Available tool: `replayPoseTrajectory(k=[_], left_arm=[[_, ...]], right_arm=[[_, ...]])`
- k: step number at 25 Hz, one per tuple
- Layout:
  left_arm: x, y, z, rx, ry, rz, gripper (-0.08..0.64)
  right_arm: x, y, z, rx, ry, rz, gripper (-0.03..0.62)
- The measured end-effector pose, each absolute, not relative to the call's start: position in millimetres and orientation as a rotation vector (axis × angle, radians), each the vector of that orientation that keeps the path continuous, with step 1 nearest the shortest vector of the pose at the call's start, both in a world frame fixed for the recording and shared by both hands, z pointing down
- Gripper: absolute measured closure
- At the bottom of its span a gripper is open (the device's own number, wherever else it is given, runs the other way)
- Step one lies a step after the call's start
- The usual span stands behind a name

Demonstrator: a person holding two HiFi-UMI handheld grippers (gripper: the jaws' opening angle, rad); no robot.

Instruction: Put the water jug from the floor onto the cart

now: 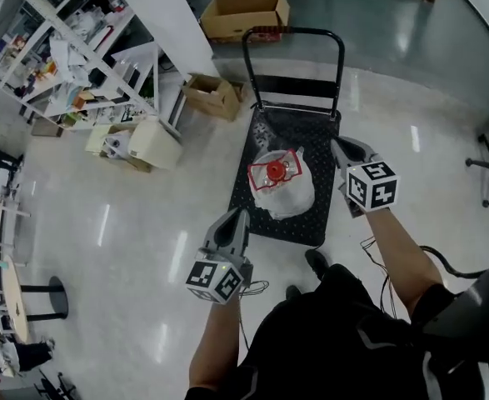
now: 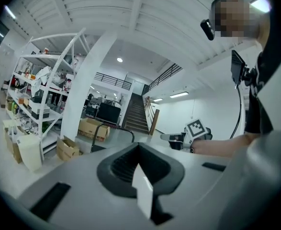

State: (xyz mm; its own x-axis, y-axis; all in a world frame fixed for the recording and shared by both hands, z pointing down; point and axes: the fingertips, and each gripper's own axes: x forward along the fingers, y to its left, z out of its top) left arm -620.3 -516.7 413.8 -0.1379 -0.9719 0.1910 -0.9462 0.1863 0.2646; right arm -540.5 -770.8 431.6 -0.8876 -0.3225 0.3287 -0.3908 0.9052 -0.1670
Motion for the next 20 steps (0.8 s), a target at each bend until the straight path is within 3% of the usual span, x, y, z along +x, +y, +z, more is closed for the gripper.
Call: replayPoseTrajectory(k=[20], left_arm=[[-463.3,-476.8,350.5,2.356,-1.801,-0.108,0.569]], right_arm=[[-320.4,-634.6,350.3,0.847,-2.764,0.180,0.591]])
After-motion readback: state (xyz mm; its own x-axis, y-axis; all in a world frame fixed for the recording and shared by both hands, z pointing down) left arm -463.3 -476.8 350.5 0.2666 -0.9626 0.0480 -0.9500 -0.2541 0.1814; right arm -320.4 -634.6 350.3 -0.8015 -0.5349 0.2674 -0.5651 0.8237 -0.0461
